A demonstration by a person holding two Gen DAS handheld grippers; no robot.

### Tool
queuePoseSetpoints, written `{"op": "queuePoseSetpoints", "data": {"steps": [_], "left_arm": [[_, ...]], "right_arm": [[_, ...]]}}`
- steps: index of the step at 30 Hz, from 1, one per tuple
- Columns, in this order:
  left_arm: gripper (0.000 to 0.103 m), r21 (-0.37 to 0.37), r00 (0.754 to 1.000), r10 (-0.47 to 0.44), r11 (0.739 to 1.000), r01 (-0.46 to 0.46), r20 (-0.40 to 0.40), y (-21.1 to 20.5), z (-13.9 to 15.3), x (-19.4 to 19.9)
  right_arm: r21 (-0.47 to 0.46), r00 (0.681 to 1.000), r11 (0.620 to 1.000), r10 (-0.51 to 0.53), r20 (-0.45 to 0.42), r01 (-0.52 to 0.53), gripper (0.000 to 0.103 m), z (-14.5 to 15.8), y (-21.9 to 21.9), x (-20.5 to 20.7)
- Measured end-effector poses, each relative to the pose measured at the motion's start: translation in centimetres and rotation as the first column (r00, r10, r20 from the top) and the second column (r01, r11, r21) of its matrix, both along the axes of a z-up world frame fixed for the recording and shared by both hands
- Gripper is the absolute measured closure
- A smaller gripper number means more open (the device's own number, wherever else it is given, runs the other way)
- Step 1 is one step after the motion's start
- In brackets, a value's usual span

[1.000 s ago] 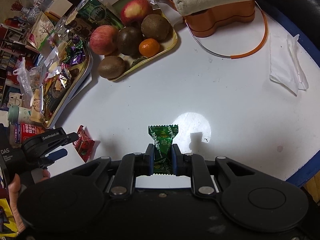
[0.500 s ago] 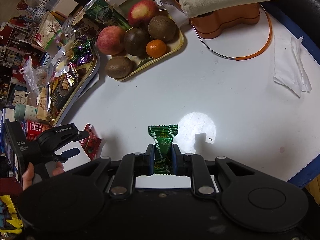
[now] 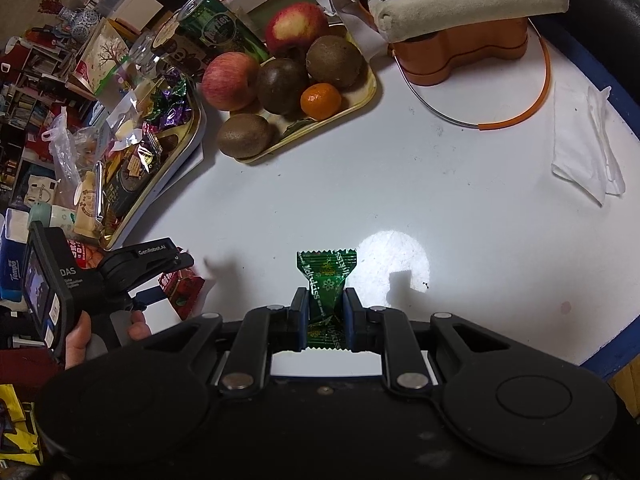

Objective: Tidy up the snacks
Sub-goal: 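Grasp the red plum-snack packet with the left tool and lift it, then carry the red packet into the gold tray and open left tool while right tool carries green candy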

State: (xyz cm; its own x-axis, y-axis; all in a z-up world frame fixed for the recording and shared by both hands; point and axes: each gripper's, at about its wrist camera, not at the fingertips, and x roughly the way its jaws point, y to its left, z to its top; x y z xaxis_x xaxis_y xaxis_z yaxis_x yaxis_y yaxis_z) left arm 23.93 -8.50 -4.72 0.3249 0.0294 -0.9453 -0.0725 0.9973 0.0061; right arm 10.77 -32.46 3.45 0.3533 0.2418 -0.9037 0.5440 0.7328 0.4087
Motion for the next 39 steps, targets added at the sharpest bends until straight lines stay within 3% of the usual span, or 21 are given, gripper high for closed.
{"op": "queuePoseSetpoints", "data": {"steps": [12,15,21,27,32,39], "left_arm": [[0.044,-0.007,1.0,0.01,1.0,-0.01,0.004,1.1,-0.5,0.5],[0.062,-0.02,1.0,-0.017,1.0,0.017,0.01,1.2,-0.3,0.4],[0.063,0.056,0.993,-0.068,0.996,0.063,0.1,0.9,2.3,-1.8],[0.063,0.055,0.979,-0.157,0.987,0.151,0.13,1.1,6.0,-6.7],[0.063,0.065,0.954,-0.279,0.96,0.273,0.113,2.2,8.4,-13.0],[0.063,-0.043,0.927,-0.364,0.928,0.369,0.086,4.7,9.3,-21.5]], "right_arm": [[-0.043,0.999,0.998,0.046,0.003,-0.046,0.084,0.0,0.9,0.4],[-0.054,0.998,0.997,0.056,0.0,-0.056,0.084,-0.1,1.1,0.6],[-0.079,0.997,0.995,0.07,0.018,-0.068,0.084,0.0,1.0,0.4],[-0.1,0.996,0.993,0.073,0.045,-0.068,0.084,0.0,0.8,0.1],[-0.097,0.995,0.993,0.074,0.06,-0.068,0.084,-0.4,0.6,-0.4],[-0.113,0.994,0.992,0.063,0.084,-0.053,0.084,-0.7,0.1,-2.2]]}}
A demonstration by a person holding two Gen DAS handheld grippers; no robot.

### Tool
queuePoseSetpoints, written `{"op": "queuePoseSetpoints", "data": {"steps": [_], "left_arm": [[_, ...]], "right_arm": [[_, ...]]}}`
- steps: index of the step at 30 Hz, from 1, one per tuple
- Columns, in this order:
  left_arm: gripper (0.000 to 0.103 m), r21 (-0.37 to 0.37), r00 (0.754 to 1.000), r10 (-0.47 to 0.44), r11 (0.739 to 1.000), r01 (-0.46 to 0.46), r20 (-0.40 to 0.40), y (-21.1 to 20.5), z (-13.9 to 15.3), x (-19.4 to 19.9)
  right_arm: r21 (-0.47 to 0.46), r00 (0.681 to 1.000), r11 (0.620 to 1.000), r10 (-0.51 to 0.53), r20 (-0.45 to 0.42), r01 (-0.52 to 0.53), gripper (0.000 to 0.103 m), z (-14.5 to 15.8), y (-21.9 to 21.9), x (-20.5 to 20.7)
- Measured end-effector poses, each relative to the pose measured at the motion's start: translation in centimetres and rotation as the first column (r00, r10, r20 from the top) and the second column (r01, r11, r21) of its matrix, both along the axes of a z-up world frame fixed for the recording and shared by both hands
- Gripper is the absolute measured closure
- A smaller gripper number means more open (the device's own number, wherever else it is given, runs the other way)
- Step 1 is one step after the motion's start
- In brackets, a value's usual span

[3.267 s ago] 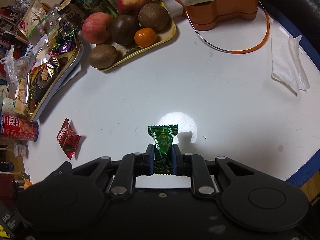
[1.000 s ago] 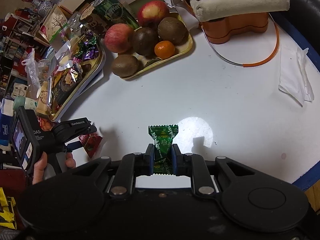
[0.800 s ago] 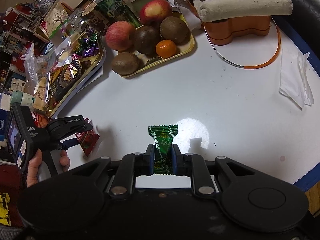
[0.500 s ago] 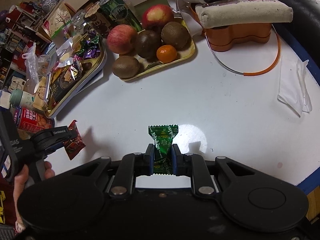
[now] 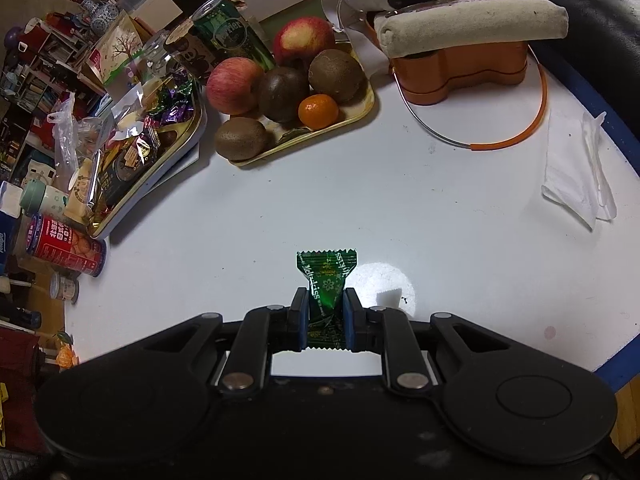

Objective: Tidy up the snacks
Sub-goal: 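Carry the red packet into the gold tray and open left tool while right tool carries green candy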

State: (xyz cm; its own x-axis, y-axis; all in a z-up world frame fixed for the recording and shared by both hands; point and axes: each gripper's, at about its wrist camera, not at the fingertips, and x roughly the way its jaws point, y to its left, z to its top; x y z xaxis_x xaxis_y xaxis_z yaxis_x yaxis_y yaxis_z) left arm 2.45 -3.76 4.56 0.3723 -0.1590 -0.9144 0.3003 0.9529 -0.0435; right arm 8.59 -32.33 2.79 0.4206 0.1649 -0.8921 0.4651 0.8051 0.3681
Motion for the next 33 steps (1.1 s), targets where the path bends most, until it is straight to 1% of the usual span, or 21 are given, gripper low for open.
{"op": "queuePoseSetpoints", "data": {"steps": [3,5,8,10,12,14,18,21,23,24,26,28,30,33], "left_arm": [[0.063,-0.023,1.0,-0.005,1.0,0.005,0.0,0.9,0.4,-2.9],[0.062,-0.023,1.0,-0.015,1.0,0.016,0.012,1.2,0.6,-4.4],[0.055,-0.012,0.998,-0.019,1.0,0.02,0.06,1.7,1.0,-6.5],[0.043,-0.011,0.994,0.004,1.0,-0.003,0.107,2.1,1.3,-7.6],[0.041,-0.01,0.989,0.024,1.0,-0.023,0.143,2.3,1.5,-8.4],[0.041,-0.008,0.987,0.033,0.999,-0.032,0.157,2.6,1.4,-9.0],[0.041,0.003,0.986,0.062,0.998,-0.063,0.157,3.3,0.7,-9.8],[0.041,0.0,0.986,0.084,0.996,-0.085,0.144,3.9,0.2,-10.2],[0.041,-0.013,0.987,0.102,0.995,-0.101,0.124,4.3,-0.2,-10.5],[0.041,-0.015,0.987,0.108,0.994,-0.107,0.115,4.5,-0.4,-10.5],[0.041,-0.016,0.987,0.123,0.992,-0.122,0.107,4.7,-0.5,-10.5],[0.041,-0.015,0.985,0.137,0.991,-0.136,0.107,4.9,-0.6,-10.5],[0.041,-0.013,0.984,0.144,0.99,-0.144,0.106,5.1,-0.6,-10.3],[0.041,-0.012,0.982,0.155,0.988,-0.155,0.103,5.3,-0.7,-9.9]], "right_arm": [[-0.022,0.999,1.0,0.005,0.039,-0.004,0.084,0.7,0.1,-1.3],[-0.033,0.997,0.999,0.012,0.076,-0.009,0.084,1.4,0.3,-2.2],[-0.028,0.989,1.0,0.005,0.146,-0.001,0.084,2.4,0.6,-4.6],[-0.007,0.983,1.0,-0.003,0.181,0.004,0.084,2.7,1.0,-6.5],[0.029,0.977,1.0,-0.011,0.212,0.005,0.084,2.7,1.7,-8.6],[0.034,0.971,0.999,0.006,0.241,-0.015,0.084,2.9,2.7,-10.3],[-0.075,0.939,0.992,0.121,0.323,-0.102,0.084,4.0,6.2,-13.8],[-0.123,0.911,0.98,0.192,0.364,-0.157,0.083,4.3,8.4,-16.2],[-0.135,0.897,0.973,0.227,0.38,-0.189,0.08,4.4,9.4,-17.3],[-0.142,0.891,0.971,0.235,0.387,-0.194,0.068,4.4,9.9,-18.0],[-0.141,0.882,0.969,0.245,0.403,-0.204,0.052,4.4,10.4,-18.5],[-0.148,0.875,0.967,0.252,0.413,-0.209,0.052,4.5,10.8,-18.7],[-0.164,0.875,0.966,0.253,0.413,-0.202,0.053,4.5,10.9,-18.5],[-0.16,0.898,0.973,0.218,0.382,-0.168,0.053,4.0,10.5,-18.1]]}}
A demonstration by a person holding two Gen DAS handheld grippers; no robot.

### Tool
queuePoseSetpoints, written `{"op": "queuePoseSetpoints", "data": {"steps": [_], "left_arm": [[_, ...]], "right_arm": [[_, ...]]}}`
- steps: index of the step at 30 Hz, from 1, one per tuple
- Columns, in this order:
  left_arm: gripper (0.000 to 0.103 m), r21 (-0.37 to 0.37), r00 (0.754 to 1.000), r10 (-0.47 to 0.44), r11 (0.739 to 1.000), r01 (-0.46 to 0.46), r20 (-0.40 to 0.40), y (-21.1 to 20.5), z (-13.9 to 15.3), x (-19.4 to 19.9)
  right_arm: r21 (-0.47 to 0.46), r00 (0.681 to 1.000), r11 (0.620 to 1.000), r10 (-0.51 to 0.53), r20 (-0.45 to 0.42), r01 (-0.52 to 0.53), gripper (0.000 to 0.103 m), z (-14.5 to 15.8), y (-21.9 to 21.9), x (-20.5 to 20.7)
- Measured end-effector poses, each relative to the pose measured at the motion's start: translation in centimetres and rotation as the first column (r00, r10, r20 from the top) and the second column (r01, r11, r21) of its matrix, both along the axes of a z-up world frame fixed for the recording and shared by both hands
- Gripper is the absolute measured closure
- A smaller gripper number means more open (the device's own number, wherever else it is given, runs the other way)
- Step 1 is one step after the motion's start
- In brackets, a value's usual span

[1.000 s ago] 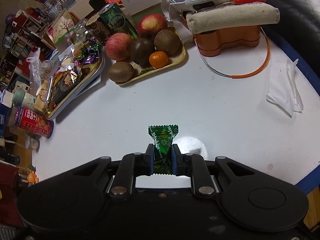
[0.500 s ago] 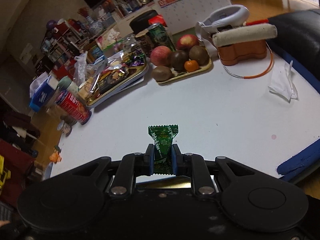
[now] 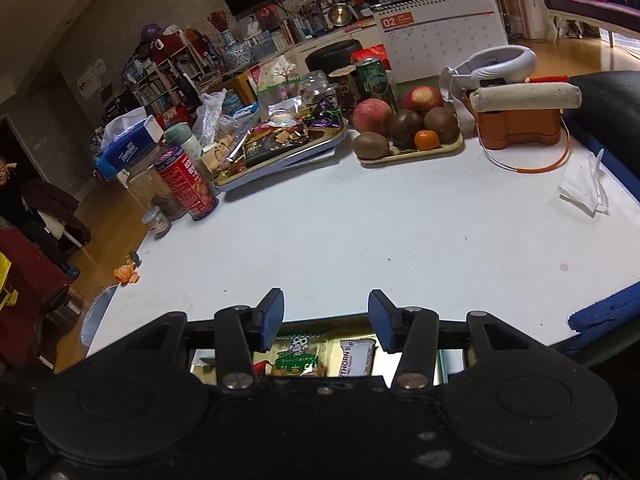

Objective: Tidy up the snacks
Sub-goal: 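Carry the red packet into the gold tray and open left tool while right tool carries green candy, then lower the green candy into the gold tray and open the right tool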

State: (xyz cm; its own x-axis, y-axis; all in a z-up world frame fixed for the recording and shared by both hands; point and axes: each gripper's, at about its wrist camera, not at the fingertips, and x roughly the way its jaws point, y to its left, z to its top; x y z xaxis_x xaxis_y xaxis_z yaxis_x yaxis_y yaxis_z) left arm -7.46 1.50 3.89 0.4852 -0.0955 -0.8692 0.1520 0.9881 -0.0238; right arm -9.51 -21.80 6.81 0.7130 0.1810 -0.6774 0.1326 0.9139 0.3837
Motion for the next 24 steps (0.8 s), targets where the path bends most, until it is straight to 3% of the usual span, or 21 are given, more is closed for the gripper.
{"op": "queuePoseSetpoints", "data": {"steps": [5,14,24], "left_arm": [[0.041,0.019,1.0,0.0,1.0,0.001,-0.022,-0.4,-0.4,1.4],[0.041,0.065,1.0,-0.03,0.997,0.031,-0.007,-2.2,0.1,6.1],[0.041,0.076,0.997,0.034,0.996,-0.039,0.063,-2.9,2.9,15.0]], "right_arm": [[-0.035,0.994,0.999,-0.043,-0.105,0.039,0.053,-1.2,-0.2,0.7],[-0.08,0.947,0.996,-0.06,-0.316,0.036,0.053,-3.0,-0.2,3.7],[-0.163,0.973,0.987,-0.035,-0.229,-0.003,0.052,1.1,-0.1,11.2]]}}
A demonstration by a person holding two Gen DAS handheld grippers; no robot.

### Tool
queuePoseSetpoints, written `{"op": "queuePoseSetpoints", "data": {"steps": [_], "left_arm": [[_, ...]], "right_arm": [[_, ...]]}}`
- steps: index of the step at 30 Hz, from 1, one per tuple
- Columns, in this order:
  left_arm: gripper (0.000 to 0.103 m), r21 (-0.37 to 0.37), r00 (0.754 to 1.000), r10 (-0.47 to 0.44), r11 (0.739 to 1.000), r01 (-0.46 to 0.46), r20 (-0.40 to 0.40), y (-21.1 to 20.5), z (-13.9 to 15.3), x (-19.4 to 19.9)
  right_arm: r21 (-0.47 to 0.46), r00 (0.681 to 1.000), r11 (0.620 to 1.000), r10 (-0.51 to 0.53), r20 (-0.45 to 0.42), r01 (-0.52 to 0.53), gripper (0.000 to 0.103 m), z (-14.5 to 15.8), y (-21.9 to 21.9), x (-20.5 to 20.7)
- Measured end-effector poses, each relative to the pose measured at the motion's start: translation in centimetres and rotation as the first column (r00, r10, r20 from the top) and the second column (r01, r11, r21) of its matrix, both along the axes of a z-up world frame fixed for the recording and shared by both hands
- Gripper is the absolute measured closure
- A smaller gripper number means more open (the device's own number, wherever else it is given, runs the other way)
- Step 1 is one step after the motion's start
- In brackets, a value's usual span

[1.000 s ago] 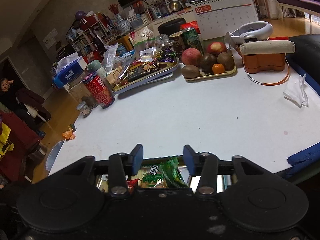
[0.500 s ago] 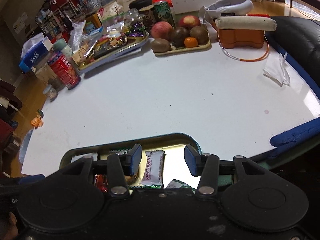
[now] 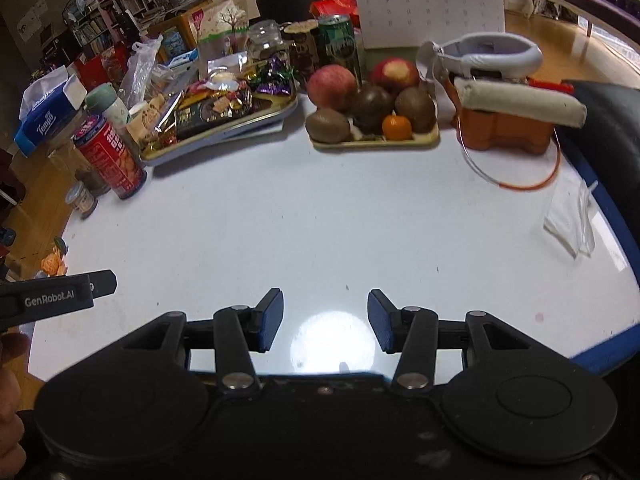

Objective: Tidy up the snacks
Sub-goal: 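Lower the green candy into the gold tray and open the right tool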

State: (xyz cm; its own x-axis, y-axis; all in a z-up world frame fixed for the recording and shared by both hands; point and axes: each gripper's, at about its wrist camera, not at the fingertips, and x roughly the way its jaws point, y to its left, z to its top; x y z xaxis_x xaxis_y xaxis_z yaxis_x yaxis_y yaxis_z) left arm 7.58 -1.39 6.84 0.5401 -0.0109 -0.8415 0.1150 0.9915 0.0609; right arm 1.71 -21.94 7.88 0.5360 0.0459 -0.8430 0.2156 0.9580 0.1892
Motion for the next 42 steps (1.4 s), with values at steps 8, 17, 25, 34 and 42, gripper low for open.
{"op": "queuePoseSetpoints", "data": {"steps": [8,17,25,34,42], "left_arm": [[0.041,0.003,0.999,0.004,1.0,-0.004,-0.033,-0.7,-1.7,4.8],[0.042,-0.032,0.987,-0.018,0.999,0.013,-0.157,-0.3,-4.1,0.5],[0.041,-0.004,0.991,-0.085,0.996,0.085,-0.099,-0.5,-5.0,-8.6],[0.041,0.051,0.994,-0.101,0.993,0.103,-0.04,0.9,-6.7,-13.2],[0.041,-0.02,0.998,-0.029,0.999,0.028,-0.051,2.3,-7.5,-14.2]], "right_arm": [[-0.045,0.999,0.999,-0.025,-0.043,0.023,0.05,0.2,0.0,6.7],[0.032,0.964,0.998,-0.046,-0.262,0.056,0.05,-4.8,-0.8,5.3],[-0.008,0.976,1.0,0.008,-0.218,-0.009,0.05,-5.9,1.7,-4.6],[-0.09,0.996,0.996,0.021,-0.088,-0.029,0.05,-5.8,3.4,-13.0],[-0.105,1.0,0.994,0.006,-0.029,-0.009,0.05,-5.4,3.9,-14.6]]}}
